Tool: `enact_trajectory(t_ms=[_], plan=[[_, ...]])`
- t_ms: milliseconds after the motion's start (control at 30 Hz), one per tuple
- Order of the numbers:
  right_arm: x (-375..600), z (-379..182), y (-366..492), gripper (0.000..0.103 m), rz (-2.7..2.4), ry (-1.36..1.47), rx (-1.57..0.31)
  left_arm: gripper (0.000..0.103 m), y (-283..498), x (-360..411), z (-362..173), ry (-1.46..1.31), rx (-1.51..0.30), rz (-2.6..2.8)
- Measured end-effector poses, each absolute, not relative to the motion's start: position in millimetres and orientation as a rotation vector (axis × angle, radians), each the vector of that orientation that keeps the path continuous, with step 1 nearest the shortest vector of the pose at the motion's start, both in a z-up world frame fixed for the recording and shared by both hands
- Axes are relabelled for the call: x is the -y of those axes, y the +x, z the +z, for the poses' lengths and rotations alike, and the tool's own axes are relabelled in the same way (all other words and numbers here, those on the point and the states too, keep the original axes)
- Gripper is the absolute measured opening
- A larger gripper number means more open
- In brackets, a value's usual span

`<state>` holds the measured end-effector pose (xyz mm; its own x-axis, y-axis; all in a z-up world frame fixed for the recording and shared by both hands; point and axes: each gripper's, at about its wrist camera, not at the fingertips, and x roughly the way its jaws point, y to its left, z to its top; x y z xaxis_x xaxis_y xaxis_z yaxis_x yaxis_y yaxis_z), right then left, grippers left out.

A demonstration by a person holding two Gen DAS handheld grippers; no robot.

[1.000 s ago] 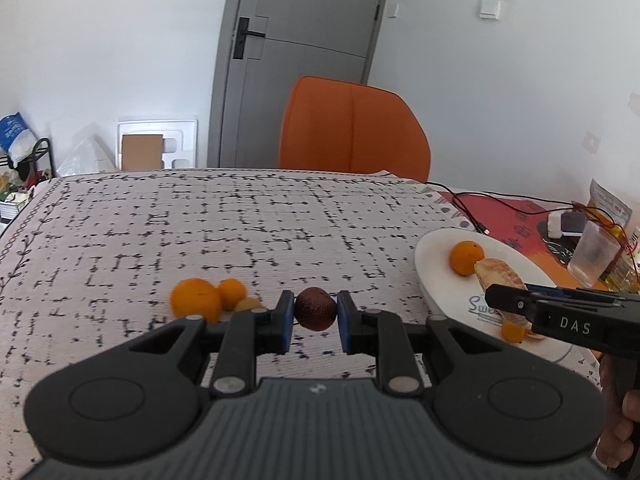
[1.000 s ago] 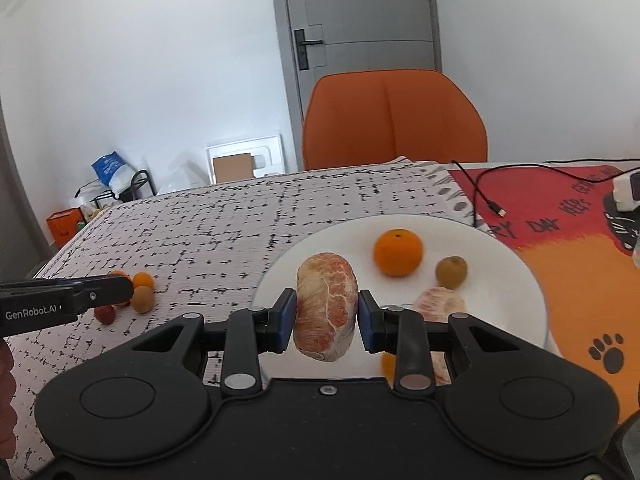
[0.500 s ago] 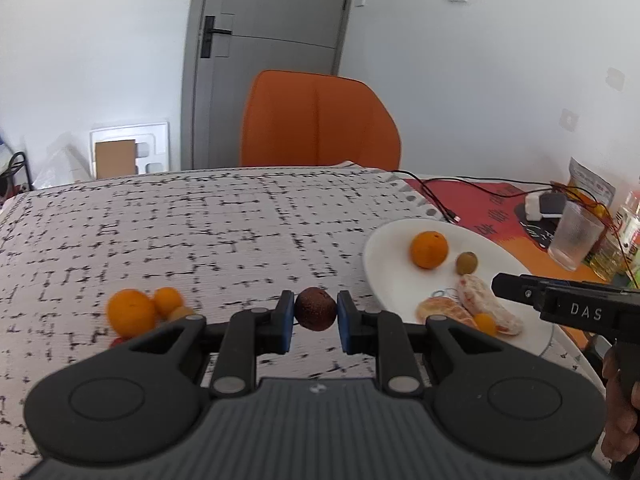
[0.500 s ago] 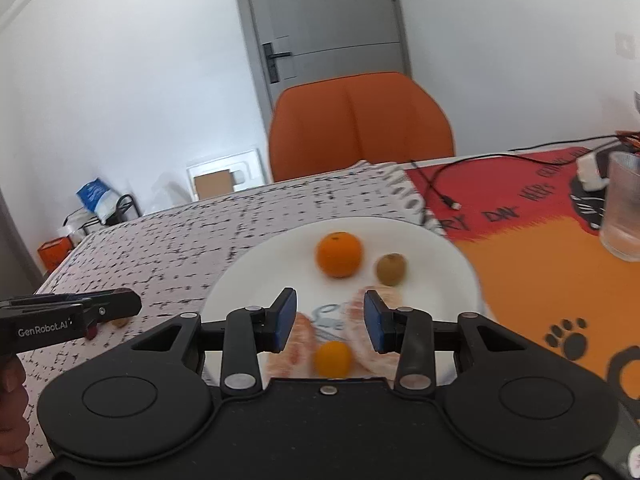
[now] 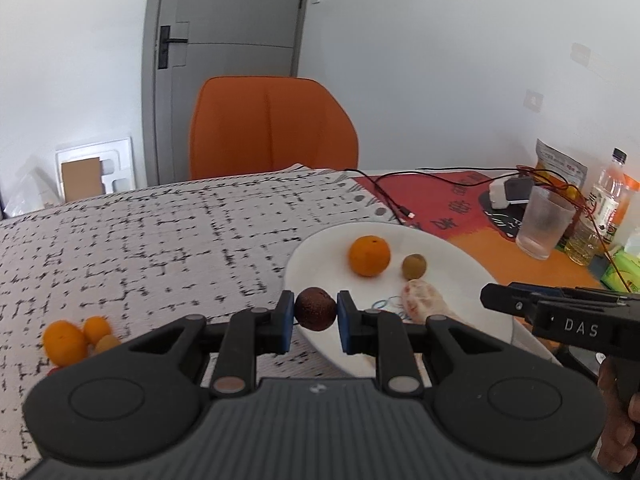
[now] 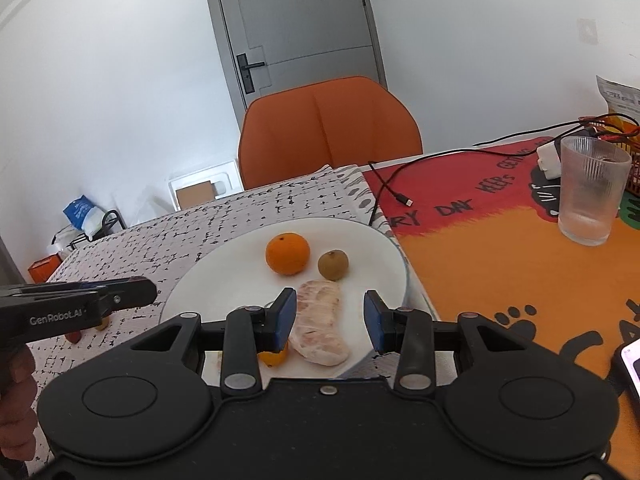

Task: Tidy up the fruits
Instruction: 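Open both grippers to drop the pomelo segment and plum onto the plate, then move both grippers back to the pile and close the left on the red apple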

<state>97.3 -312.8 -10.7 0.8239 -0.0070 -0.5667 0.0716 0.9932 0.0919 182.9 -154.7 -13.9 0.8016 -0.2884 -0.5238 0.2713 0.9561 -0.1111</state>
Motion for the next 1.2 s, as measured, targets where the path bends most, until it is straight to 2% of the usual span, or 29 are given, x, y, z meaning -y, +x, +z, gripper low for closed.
enact_trajectory(t_ms=[533, 933, 1033, 1200], plan=[[314.9, -7.3, 91.9, 0.039, -0.028, 0.123, -0.592, 0.025, 182.7, 160.6, -6.7, -0.021, -0.56, -0.291], [296.8, -7.8, 96.1, 0.047, 0.005, 0.106, -0.592, 0.027, 172.8, 133.8, -4.3, -0.037, -0.559, -0.242], [290.6, -8.7, 97.1, 0.052, 0.015, 0.103, -0.595, 0.033, 169.7, 124.4, -2.8, -0.043, -0.553, -0.224], [277.8, -10.0, 99.6, 0.056, 0.04, 0.089, -0.599, 0.051, 164.1, 104.9, -0.2, -0.052, -0.533, -0.175]])
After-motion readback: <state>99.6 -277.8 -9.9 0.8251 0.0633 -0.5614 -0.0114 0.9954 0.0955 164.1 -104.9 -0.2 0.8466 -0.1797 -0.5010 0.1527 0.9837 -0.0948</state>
